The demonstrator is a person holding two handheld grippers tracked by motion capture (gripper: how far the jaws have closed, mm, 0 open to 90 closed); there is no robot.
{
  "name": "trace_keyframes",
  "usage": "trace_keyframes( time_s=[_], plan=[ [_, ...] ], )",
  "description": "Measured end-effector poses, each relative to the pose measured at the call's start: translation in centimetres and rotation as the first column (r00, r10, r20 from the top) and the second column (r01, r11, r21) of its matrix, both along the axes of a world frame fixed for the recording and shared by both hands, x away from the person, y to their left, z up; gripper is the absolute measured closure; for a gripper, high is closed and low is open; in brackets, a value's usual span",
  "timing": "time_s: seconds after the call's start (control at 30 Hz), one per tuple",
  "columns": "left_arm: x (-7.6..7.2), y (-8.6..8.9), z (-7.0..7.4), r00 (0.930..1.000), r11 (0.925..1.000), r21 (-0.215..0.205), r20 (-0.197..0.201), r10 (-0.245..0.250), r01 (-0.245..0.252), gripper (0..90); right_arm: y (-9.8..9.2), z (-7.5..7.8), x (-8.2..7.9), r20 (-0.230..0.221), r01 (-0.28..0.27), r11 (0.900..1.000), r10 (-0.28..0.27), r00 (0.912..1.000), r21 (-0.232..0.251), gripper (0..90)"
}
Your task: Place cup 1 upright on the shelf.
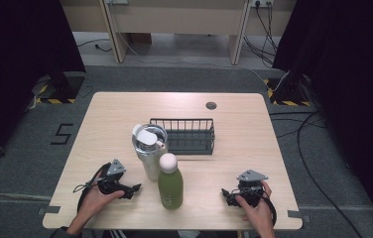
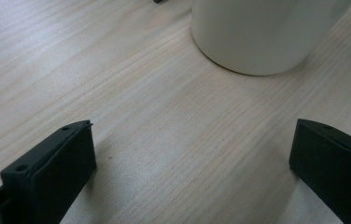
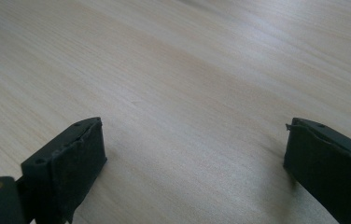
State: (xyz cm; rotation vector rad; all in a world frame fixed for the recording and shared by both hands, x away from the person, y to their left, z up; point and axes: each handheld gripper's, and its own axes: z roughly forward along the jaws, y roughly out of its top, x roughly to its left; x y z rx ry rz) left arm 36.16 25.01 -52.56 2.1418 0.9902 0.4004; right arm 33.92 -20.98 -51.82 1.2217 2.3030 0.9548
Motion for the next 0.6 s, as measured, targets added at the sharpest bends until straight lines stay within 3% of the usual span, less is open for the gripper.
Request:
trace_keyframes(
  time_s=[0.37,0.6],
  plan=[
    [-0.09,0.03,0.04,1.0,1.0,-0.004,0.007,0.002,-0.002,1.5,0.04,0.0,0.04,-0.008,0.01,1.0,-0.01,0.9999,-0.005,3.2],
    [-0.15,0.36,0.17,0.9994,0.9994,-0.034,0.034,-0.007,0.008,15.9,0.05,-0.02,0.05,-0.007,0.01,1.0,-0.01,0.9999,-0.006,3.1]
  ],
)
